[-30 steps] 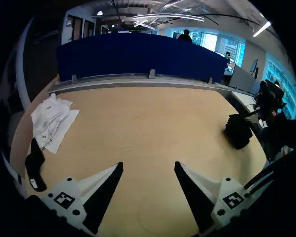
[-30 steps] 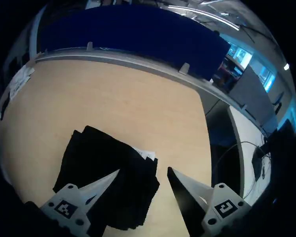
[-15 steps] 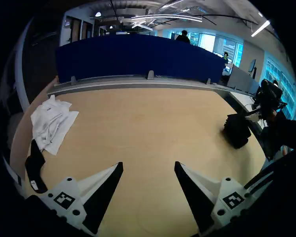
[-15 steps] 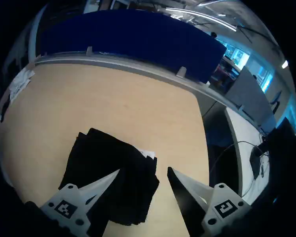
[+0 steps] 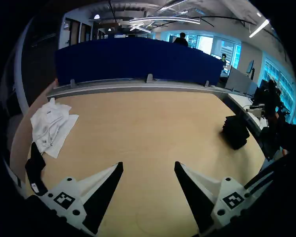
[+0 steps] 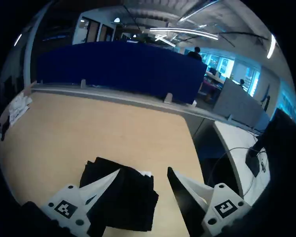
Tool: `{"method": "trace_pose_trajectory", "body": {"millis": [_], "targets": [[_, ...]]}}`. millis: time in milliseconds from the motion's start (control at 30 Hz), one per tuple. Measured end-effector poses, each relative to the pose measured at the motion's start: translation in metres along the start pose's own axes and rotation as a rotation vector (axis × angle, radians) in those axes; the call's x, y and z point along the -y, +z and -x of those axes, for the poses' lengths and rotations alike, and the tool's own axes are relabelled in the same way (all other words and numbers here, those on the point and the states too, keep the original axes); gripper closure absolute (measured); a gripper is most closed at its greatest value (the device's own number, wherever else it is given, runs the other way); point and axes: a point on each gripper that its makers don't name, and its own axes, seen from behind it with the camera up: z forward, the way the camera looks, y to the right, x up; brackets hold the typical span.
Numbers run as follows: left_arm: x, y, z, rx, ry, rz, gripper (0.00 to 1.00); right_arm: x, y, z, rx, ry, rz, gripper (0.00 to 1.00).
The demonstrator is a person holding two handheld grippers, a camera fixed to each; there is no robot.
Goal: Fold towel
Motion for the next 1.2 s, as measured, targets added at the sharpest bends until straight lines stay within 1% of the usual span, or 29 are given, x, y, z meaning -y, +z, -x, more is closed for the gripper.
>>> {"method": "trace_pose_trajectory", "body": {"millis": [200,367,700,900,1000,1100,1200], "targets": [[0.004,0.0,-0.006,-0.015,-0.002,0.001,0.03,-0.002,-0.014,-0.018,-0.08,0.04,0.024,0.17],[0.009,0.0,-0.012,-0.033,-0.002,-0.003,0.03,0.001,-0.027,-0.035,-0.149,0.075,0.033,0.17],[0.022,-0.005,-0.031,-0.088,0.009,-0.023,0.03,0.018,-0.054,-0.065,-0.259,0.11,0.031,0.17],[0.038,-0.011,-0.048,-0.137,0.026,-0.059,0.03,0.034,-0.071,-0.085,-0.321,0.126,0.024,0.17],[0.045,-0.012,-0.057,-0.165,0.023,-0.071,0.03,0.042,-0.079,-0.093,-0.351,0.126,0.031,0.17],[0.053,-0.012,-0.065,-0.191,0.023,-0.089,0.03,0.052,-0.085,-0.099,-0.375,0.132,0.031,0.17],[0.06,-0.012,-0.073,-0.217,0.027,-0.105,0.03,0.066,-0.091,-0.107,-0.398,0.14,0.015,0.17]]}}
